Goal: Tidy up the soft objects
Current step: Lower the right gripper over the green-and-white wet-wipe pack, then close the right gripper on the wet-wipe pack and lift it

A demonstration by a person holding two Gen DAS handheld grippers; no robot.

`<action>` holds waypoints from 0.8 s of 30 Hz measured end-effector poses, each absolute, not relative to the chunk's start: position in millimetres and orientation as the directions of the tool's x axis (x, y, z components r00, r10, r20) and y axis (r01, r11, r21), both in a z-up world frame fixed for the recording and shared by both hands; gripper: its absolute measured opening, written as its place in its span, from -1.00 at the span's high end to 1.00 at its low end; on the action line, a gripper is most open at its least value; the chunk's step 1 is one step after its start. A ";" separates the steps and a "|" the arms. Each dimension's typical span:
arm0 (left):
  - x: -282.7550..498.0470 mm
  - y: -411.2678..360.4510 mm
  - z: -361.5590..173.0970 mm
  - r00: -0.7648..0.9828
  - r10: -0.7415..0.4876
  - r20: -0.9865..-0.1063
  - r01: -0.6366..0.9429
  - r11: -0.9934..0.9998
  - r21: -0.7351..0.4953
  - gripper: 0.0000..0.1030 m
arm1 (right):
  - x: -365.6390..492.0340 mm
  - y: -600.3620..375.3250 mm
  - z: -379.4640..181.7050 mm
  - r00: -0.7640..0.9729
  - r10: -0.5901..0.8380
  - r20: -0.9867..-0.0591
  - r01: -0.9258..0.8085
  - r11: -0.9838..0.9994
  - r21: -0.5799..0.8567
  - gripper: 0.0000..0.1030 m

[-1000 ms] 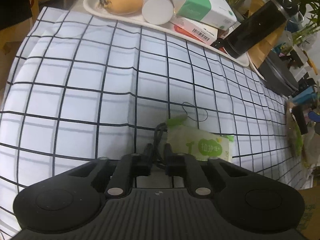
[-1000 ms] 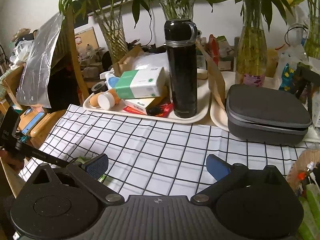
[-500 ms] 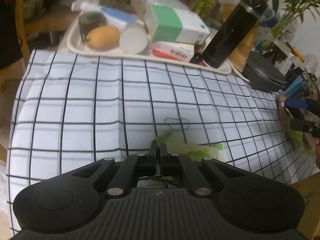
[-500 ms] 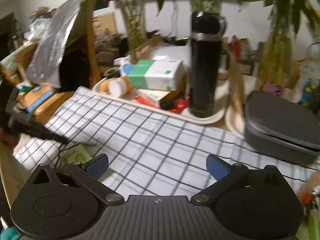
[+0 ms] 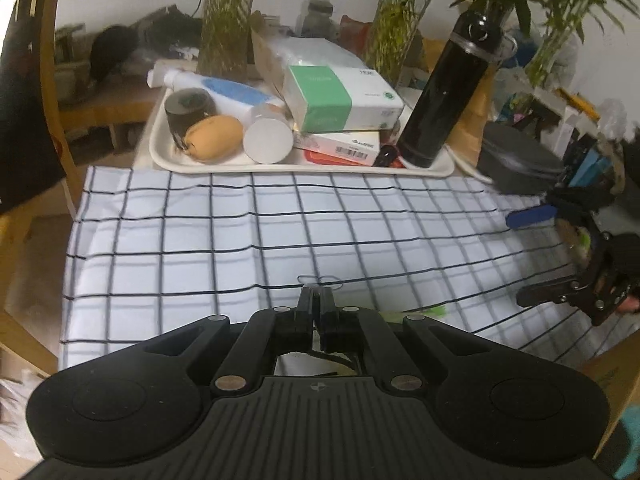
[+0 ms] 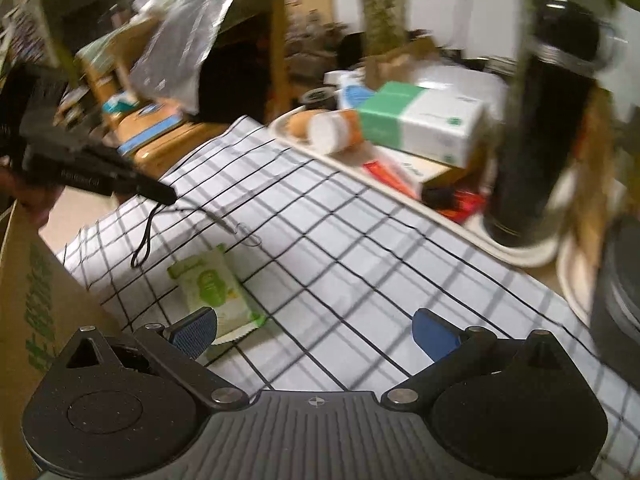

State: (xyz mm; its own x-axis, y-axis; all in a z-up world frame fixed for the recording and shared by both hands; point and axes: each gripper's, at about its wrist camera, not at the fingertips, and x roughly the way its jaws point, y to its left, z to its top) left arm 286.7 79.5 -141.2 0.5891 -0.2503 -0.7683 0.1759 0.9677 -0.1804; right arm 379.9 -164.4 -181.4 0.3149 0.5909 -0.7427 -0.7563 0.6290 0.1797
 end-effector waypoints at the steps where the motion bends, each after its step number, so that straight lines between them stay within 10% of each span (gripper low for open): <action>1: 287.2 79.1 -142.7 0.585 -0.239 -0.775 0.178 0.970 -0.164 0.94 | 381.5 -159.0 -183.7 0.300 0.594 -0.746 -0.772 0.610 0.176 -1.00; 24: 304.3 75.8 -191.2 0.427 -0.081 -0.901 0.171 0.985 -0.008 0.44 | 378.2 -69.4 -235.9 0.099 0.631 -0.769 -0.950 0.290 0.116 -0.73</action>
State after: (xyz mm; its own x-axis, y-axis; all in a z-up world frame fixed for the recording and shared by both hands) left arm 304.3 75.8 -191.2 0.4271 -0.0813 -0.9005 0.1714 0.9852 -0.0077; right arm 378.2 -69.4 -235.9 0.0987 0.6311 -0.7694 -0.9501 0.2897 0.1157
